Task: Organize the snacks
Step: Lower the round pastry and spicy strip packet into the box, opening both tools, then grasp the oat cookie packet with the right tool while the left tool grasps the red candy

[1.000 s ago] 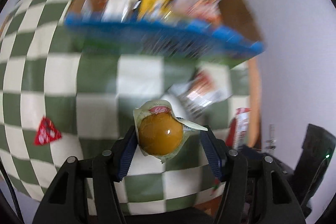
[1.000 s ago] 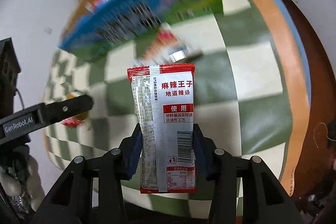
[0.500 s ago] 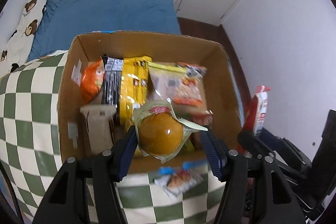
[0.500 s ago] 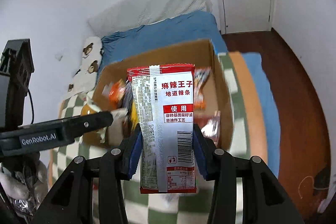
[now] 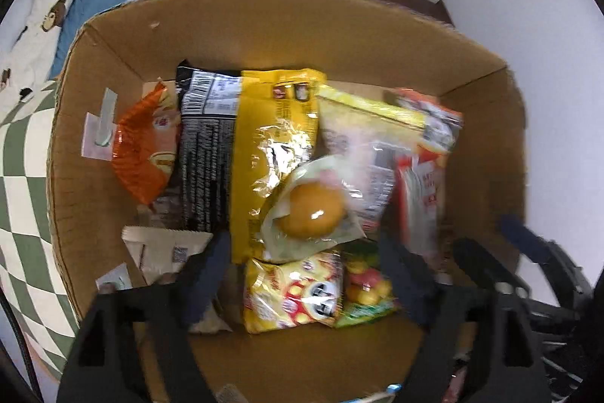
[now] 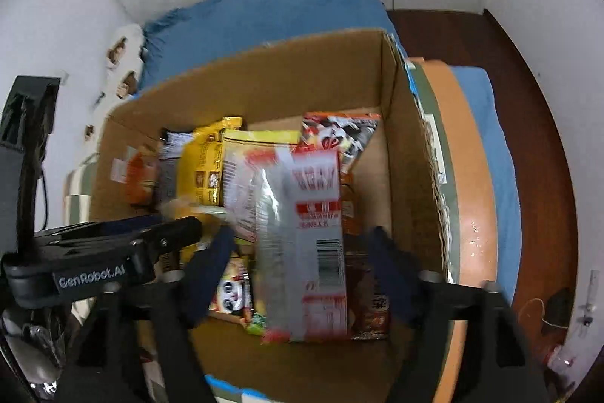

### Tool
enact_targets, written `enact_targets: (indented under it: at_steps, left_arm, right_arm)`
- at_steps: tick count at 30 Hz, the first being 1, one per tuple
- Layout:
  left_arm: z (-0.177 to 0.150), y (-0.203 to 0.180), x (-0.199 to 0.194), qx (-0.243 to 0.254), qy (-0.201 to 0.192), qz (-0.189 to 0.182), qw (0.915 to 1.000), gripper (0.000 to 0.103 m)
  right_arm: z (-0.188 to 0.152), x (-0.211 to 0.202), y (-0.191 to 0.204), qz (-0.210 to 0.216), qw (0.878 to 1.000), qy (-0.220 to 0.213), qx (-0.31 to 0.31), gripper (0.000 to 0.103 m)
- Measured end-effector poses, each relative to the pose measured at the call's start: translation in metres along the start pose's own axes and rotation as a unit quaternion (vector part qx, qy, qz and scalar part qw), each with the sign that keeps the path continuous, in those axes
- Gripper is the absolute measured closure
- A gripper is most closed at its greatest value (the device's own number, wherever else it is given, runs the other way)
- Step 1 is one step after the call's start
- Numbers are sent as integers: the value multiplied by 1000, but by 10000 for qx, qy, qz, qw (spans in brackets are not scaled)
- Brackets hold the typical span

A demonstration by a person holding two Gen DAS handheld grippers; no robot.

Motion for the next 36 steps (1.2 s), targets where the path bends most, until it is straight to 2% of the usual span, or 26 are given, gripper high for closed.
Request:
enact_targets:
  at_steps: [3,14,22,30,36]
  left_arm:
    - [-3,8,0,-20,-32,87,10000,14]
    - [-13,22,-27,220,-391,657,9968,14]
    - [-19,19,-48,305,-769,803,9933,14]
    - [-40,4,-79,461,-1333,937,9856,14]
    - [-60,-12,-109,666,-1845,1082,9746,14]
  right_arm:
    - [-1,10,-5,-119,9999,88,2,9]
    - [-23,7,-8,-437,9988,105,-218,9]
    - [-31,2,-5,-498,9982,109,-310,9]
    - [-38,-26,-1,-463,9980,-241,-345,9]
    - [-52,-62,2,-426,9965,-628,-364,9]
Point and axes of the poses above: each gripper's, at about its wrist camera, not at the fingertips, and x roughly the way its jaws point, y to its left, z to its top, the point moved 8 cm from there along x, roughly the way its jaws point, and after that the axes turned 9 degrees about -z, right-handed, at the moved point
